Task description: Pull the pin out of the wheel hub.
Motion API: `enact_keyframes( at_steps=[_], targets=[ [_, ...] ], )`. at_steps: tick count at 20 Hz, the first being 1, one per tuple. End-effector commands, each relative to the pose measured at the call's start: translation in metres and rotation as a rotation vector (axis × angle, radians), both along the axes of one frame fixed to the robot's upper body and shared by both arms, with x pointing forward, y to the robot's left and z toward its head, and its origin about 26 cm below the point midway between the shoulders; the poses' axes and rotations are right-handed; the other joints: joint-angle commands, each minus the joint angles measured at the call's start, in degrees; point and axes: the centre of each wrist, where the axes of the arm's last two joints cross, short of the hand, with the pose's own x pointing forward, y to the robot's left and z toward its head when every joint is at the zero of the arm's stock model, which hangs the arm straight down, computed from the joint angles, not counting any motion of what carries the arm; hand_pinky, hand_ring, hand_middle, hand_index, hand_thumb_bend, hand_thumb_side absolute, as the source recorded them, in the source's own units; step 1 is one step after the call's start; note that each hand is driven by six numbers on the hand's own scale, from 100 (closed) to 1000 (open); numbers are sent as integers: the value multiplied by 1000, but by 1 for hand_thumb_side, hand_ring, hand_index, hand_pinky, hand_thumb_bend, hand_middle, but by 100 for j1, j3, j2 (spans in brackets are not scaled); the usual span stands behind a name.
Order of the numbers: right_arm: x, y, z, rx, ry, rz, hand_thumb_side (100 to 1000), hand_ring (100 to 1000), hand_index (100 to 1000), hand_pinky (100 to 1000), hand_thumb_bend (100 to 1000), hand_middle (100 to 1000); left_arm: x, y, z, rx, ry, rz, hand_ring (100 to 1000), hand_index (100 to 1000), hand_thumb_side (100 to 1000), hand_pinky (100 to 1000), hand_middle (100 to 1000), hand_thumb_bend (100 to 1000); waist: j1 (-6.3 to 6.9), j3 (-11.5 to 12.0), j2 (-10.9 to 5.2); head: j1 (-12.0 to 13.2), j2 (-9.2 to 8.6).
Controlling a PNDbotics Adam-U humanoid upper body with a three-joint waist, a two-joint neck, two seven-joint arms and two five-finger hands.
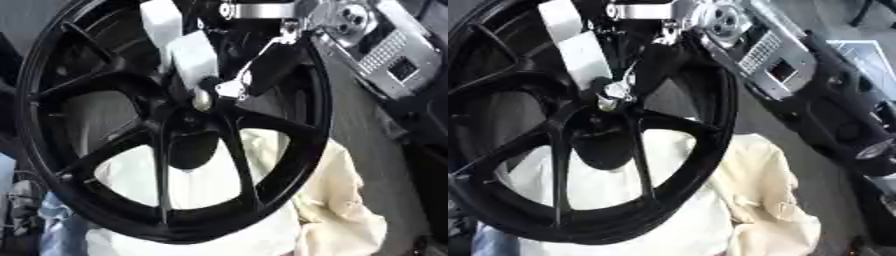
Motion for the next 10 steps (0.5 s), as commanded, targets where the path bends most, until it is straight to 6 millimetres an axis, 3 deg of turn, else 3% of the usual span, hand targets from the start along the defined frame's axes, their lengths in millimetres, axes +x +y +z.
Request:
enact_keyframes(
  at_steps=[1, 10],
  targets=[
    [-8, -11, 20, 32, -33, -9, 181, 571, 543, 797, 100, 353, -1, 4, 5, 19, -12, 7, 726, 699, 831, 698, 689, 222, 42, 3, -128, -3, -8],
    [-21, -35, 45, 193, 44, -17, 183, 573, 548, 825, 100, 353, -1, 4, 4, 15, -11, 9, 727, 699, 832, 700, 691, 219, 70, -28, -155, -19, -50]
  ],
)
